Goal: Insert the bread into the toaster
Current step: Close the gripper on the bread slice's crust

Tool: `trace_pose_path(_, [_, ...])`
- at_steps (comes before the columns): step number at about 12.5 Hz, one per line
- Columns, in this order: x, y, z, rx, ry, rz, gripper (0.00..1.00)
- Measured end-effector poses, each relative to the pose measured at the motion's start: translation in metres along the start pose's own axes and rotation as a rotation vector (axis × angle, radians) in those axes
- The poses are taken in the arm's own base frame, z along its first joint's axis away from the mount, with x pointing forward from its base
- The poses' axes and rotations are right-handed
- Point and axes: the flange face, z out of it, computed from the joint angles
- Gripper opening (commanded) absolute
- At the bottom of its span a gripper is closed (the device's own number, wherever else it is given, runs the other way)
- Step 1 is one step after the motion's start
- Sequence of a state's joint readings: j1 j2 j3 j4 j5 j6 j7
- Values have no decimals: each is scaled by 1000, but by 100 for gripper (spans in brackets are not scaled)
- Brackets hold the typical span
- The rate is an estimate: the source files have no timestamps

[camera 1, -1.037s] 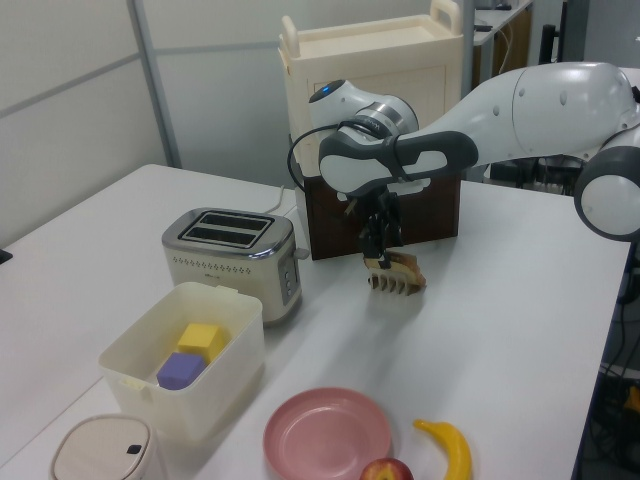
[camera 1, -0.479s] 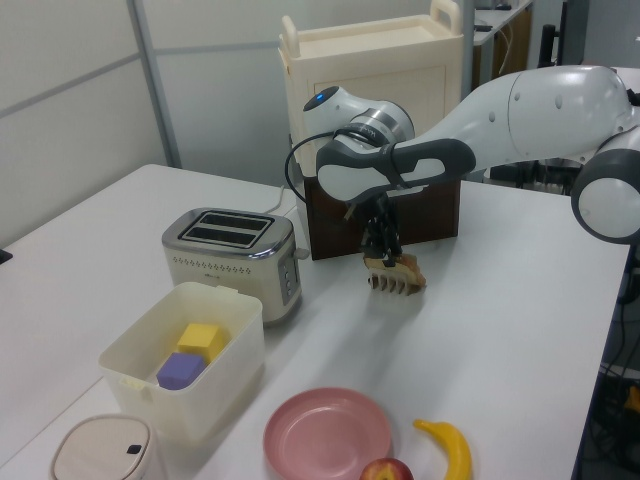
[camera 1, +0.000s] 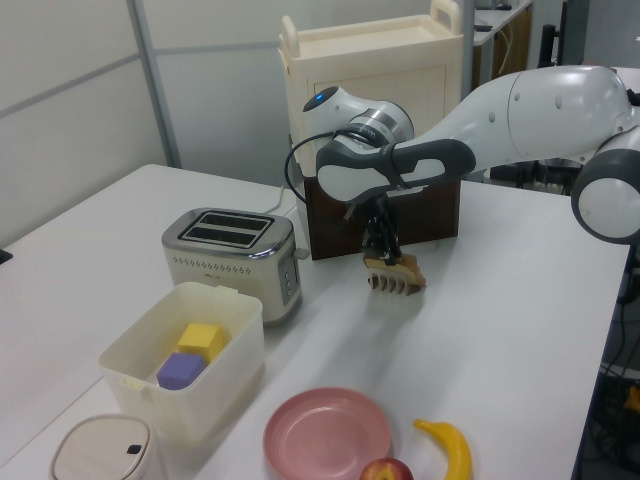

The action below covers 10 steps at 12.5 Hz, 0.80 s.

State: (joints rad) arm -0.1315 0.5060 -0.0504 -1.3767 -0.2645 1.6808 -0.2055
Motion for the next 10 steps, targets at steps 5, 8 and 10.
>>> trace_pose_path(5, [0,0,0,0,0,0,16])
trace_pose_path(8, [0,0,-2,-2,3,-1,16])
trace_pose_path(10, [-1,2,-7,-4,12,1,16])
